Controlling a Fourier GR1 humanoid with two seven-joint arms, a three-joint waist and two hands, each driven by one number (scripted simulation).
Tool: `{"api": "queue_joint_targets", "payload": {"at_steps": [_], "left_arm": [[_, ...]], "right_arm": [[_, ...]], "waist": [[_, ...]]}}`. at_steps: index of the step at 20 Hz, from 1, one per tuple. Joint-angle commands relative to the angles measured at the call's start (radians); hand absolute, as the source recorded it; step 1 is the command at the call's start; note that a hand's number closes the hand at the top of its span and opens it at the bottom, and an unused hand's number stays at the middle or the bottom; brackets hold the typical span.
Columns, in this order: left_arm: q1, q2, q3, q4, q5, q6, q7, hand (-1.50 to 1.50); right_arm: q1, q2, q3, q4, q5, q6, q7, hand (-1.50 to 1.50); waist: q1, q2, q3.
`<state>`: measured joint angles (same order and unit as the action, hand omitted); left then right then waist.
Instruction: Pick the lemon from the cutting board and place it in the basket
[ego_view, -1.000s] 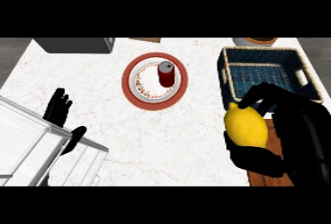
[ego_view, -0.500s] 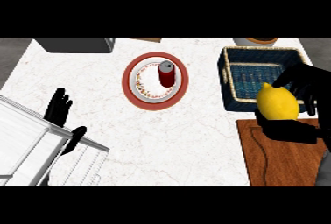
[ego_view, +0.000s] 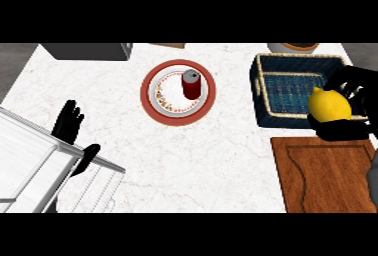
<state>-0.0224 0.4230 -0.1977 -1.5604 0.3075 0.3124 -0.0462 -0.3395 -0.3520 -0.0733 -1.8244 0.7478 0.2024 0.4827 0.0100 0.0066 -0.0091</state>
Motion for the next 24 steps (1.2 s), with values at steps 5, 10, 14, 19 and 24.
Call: {"api": "queue_joint_targets", "payload": {"at_steps": [5, 10, 14, 19, 24], "left_arm": [[-0.009, -0.088, -0.025, -0.079, 0.005, 0.014, -0.041, 0.00], [-0.032, -0.096, -0.009, -0.030, 0.000, -0.003, -0.062, 0.00], [-0.019, -0.085, -0.016, -0.097, -0.004, 0.019, -0.001, 0.00], [-0.037, -0.108, -0.027, -0.054, -0.017, 0.029, -0.016, 0.00], [-0.040, -0.118, -0.022, -0.036, -0.012, 0.016, -0.040, 0.00]], "right_arm": [[-0.035, -0.021, -0.066, 0.218, -0.027, -0.062, -0.152, 1.50], [-0.007, -0.021, -0.078, 0.288, -0.016, -0.109, -0.229, 1.50], [-0.074, -0.003, -0.096, 0.385, -0.025, -0.129, -0.229, 1.50], [-0.045, -0.006, -0.158, 0.433, -0.040, -0.180, -0.241, 1.50], [-0.073, -0.048, -0.153, 0.544, -0.039, -0.169, -0.341, -1.50]], "waist": [[0.001, -0.005, 0.010], [-0.006, -0.005, 0.009], [0.003, -0.006, 0.010], [-0.006, -0.006, 0.009], [-0.005, -0.005, 0.009]]}}
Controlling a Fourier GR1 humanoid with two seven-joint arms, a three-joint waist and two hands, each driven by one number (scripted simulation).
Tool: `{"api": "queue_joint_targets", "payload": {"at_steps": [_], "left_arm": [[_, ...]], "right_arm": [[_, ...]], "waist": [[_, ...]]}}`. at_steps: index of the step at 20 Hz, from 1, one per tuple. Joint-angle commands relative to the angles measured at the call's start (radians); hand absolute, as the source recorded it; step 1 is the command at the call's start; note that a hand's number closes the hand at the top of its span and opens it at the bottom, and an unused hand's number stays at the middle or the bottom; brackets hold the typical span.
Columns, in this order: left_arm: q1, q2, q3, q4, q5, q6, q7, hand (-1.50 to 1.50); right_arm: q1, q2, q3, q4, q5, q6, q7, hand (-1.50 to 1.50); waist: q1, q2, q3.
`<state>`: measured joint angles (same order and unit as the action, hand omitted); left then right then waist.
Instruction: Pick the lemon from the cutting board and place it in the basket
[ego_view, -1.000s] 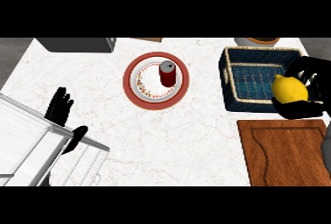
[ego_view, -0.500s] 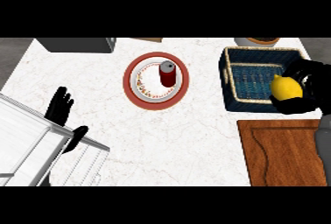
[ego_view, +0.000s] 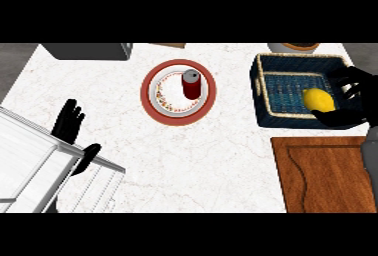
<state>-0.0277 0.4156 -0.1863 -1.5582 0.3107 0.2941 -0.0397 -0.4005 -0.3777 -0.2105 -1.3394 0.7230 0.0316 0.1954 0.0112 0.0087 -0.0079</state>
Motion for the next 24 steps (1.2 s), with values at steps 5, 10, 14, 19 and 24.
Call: {"api": "queue_joint_targets", "payload": {"at_steps": [5, 10, 14, 19, 24], "left_arm": [[-0.021, -0.109, -0.064, -0.118, -0.035, 0.073, -0.001, 0.00], [-0.071, -0.091, -0.028, -0.072, 0.008, 0.046, 0.018, 0.00], [-0.048, -0.110, -0.056, -0.071, -0.021, 0.066, -0.006, 0.00], [-0.027, -0.098, -0.034, -0.077, -0.003, 0.055, -0.020, 0.00], [-0.017, -0.070, -0.017, -0.067, -0.004, 0.056, -0.032, 0.00]], "right_arm": [[-0.021, 0.006, -0.034, 0.042, -0.052, -0.022, -0.073, -1.50], [-0.023, 0.024, -0.094, 0.037, -0.119, -0.102, -0.181, -1.50], [-0.053, 0.015, -0.121, -0.019, -0.110, -0.156, -0.143, -1.50], [-0.011, -0.015, -0.161, -0.078, -0.112, -0.180, -0.129, -1.50], [0.015, -0.100, -0.318, -0.120, -0.240, -0.119, -0.078, -1.50]], "waist": [[-0.007, -0.011, 0.009], [-0.014, -0.009, 0.009], [-0.017, -0.011, 0.008], [-0.019, -0.012, 0.008], [-0.028, -0.014, 0.008]]}}
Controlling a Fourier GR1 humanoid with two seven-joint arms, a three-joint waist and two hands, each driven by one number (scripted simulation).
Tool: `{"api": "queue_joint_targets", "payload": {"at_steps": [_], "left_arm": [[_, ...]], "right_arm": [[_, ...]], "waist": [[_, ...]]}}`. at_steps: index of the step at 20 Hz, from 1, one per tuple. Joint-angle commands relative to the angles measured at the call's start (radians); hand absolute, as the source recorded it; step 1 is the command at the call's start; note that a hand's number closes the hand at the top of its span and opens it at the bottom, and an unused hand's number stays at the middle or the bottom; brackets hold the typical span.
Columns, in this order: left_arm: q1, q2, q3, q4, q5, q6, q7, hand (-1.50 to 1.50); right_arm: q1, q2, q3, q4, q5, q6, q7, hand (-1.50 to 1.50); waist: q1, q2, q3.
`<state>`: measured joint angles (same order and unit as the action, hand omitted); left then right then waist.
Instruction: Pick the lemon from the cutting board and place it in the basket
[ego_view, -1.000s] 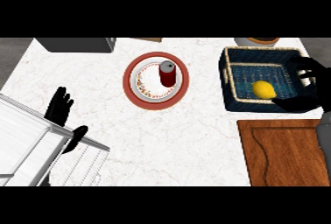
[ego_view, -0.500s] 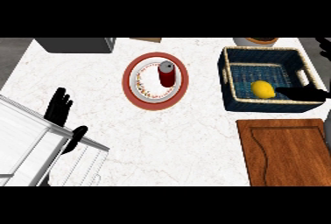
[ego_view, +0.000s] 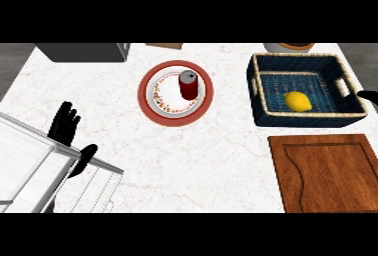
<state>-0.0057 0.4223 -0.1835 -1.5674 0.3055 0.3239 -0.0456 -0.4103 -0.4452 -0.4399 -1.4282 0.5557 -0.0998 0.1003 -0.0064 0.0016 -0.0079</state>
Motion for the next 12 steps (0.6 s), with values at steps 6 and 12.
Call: {"api": "queue_joint_targets", "payload": {"at_steps": [6, 12], "left_arm": [[-0.037, -0.095, -0.023, -0.066, -0.011, 0.036, -0.017, 0.00], [0.026, -0.100, -0.058, -0.096, -0.025, 0.022, -0.042, 0.00]], "right_arm": [[0.079, -0.112, -0.226, -0.073, -0.258, 0.138, -0.009, -1.50], [0.132, -0.209, -0.347, 0.031, -0.444, 0.321, -0.113, -1.50]], "waist": [[-0.012, -0.006, 0.008], [-0.005, -0.006, 0.008]]}}
